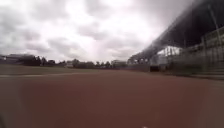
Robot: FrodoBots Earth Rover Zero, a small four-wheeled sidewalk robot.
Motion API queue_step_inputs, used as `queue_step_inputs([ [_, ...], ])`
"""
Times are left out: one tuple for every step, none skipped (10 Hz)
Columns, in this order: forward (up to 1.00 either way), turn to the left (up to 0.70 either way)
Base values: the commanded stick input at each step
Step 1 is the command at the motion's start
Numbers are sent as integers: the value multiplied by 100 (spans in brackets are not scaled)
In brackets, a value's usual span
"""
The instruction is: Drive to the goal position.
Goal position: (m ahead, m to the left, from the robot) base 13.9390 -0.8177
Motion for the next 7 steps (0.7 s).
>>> queue_step_inputs([
  [70, -35],
  [70, -35],
  [70, -35],
  [70, -35],
  [70, -35],
  [70, -35],
  [70, -35],
])
